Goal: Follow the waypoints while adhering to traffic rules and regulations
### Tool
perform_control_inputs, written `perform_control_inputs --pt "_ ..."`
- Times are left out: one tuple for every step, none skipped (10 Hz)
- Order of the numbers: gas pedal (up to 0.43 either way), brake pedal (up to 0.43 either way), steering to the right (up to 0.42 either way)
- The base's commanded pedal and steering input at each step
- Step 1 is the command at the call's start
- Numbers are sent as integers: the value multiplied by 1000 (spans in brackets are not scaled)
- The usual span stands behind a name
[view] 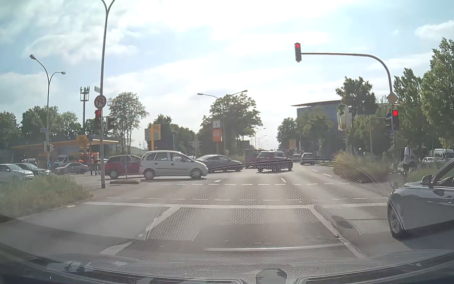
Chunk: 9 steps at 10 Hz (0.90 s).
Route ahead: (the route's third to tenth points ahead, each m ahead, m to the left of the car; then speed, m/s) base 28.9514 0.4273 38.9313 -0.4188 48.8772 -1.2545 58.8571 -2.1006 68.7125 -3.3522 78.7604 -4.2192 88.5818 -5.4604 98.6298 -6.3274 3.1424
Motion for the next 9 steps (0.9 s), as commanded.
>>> perform_control_inputs --pt "0 189 18" --pt "0 189 18" --pt "0 189 18" --pt "0 189 18" --pt "0 195 18" --pt "0 201 19" --pt "0 201 18" --pt "0 207 19" --pt "0 207 18"
